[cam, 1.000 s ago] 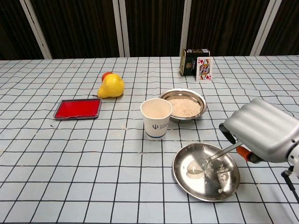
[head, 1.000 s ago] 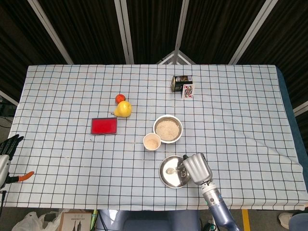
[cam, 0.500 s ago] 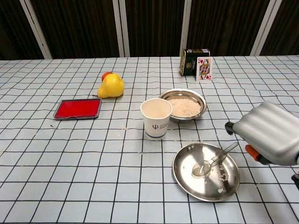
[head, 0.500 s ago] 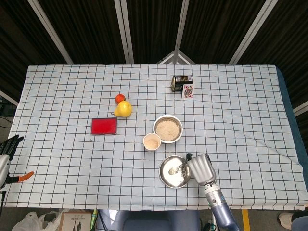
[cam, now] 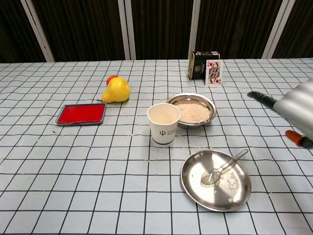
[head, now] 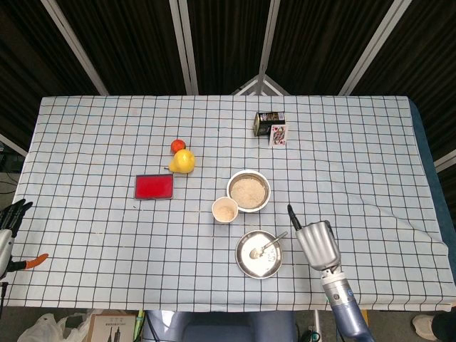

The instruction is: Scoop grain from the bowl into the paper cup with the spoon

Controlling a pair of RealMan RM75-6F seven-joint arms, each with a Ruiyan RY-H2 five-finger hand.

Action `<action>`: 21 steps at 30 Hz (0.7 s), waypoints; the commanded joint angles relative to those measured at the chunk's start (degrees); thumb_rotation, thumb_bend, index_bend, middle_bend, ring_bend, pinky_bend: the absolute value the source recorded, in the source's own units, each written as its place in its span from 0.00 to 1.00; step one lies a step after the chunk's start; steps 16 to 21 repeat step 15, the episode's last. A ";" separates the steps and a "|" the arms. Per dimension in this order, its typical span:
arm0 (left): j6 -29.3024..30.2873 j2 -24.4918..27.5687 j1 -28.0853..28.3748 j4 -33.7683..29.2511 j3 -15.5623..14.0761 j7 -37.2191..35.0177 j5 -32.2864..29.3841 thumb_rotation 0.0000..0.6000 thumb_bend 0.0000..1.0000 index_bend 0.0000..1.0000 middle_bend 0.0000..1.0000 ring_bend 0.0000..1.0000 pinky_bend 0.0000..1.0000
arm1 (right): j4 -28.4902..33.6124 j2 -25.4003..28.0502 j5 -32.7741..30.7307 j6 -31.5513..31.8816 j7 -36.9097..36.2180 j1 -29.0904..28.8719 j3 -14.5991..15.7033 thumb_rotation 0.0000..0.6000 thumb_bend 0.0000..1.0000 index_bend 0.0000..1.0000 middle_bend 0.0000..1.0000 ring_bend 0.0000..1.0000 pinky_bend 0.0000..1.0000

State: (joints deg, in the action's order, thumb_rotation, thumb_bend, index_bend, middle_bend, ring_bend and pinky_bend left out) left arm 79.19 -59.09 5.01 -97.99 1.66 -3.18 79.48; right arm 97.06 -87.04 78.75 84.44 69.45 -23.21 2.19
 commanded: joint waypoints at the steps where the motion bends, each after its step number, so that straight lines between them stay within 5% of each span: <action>1: 1.22 -0.56 -0.28 0.88 0.15 0.60 0.83 1.00 0.00 0.00 0.00 0.00 0.00 | 0.09 4.66 3.67 4.95 -6.26 2.83 0.48 1.00 0.44 0.00 0.27 0.29 0.46; 3: 2.13 -1.00 -0.49 1.48 0.16 1.06 1.47 1.00 0.00 0.00 0.00 0.00 0.00 | 1.80 7.79 2.19 6.27 -12.50 5.21 1.02 1.00 0.43 0.00 0.11 0.12 0.34; 6: 3.01 -1.50 -0.91 2.57 -0.20 2.85 2.01 1.00 0.00 0.00 0.00 0.00 0.00 | 2.69 13.30 0.31 7.80 -21.12 8.70 2.29 1.00 0.40 0.00 0.00 0.00 0.21; 14: 7.51 -3.84 -1.88 4.76 -0.05 5.59 5.14 1.00 0.00 0.00 0.00 0.00 0.00 | 0.57 20.40 0.98 7.90 -45.52 13.83 4.32 1.00 0.32 0.00 0.00 0.00 0.11; 21: 7.81 -4.14 -1.95 4.99 -0.01 5.79 5.31 1.00 0.00 0.00 0.00 0.00 0.00 | -0.06 20.68 1.51 7.86 -46.94 13.95 4.28 1.00 0.32 0.00 0.00 0.00 0.11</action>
